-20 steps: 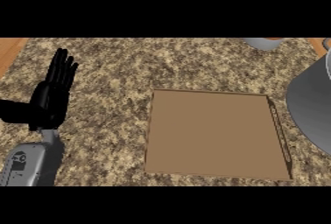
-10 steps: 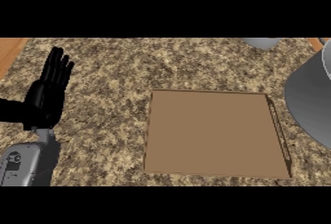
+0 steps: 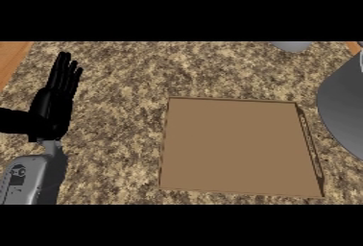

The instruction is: Pick the bell pepper from the tray and place it in the pot

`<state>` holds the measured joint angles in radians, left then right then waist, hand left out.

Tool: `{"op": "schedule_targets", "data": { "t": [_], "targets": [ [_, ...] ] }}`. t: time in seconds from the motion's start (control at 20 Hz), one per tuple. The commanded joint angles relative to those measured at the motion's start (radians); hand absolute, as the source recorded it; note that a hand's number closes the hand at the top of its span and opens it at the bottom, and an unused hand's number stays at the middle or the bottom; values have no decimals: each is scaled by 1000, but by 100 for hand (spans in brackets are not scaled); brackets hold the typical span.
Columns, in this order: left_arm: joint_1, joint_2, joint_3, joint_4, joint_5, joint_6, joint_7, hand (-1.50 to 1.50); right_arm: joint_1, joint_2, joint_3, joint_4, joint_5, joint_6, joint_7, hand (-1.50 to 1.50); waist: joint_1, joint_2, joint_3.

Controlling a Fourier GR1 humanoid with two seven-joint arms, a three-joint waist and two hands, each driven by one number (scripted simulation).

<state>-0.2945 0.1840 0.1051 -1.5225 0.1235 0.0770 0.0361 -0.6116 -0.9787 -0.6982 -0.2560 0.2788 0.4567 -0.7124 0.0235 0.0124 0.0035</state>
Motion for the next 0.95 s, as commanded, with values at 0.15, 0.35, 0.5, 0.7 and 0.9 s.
{"op": "schedule_targets", "data": {
  "t": [0.15, 0.35, 0.5, 0.7, 0.9],
  "targets": [
    [22, 5, 8, -37, 16, -9, 13, 0, 50, -72, -78, 77, -80, 125, -51, -150, 14, 4, 6],
    [21, -17, -1, -16, 1, 12, -2, 0, 81, -101, -101, 72, -108, 160, -67, -150, 4, 7, 9],
    [19, -10, -4, -36, 1, 8, 11, 0, 111, -108, -113, 73, -123, 167, -70, -150, 2, 7, 11],
    [5, -21, -7, -19, -10, 22, 0, 0, 109, -137, -119, 68, -137, 190, -32, -150, 0, 10, 11],
    [7, -20, -12, -21, -6, 11, 2, 0, 131, -126, -120, 50, -141, 155, -46, -150, 5, 13, 14]
  ]
}}
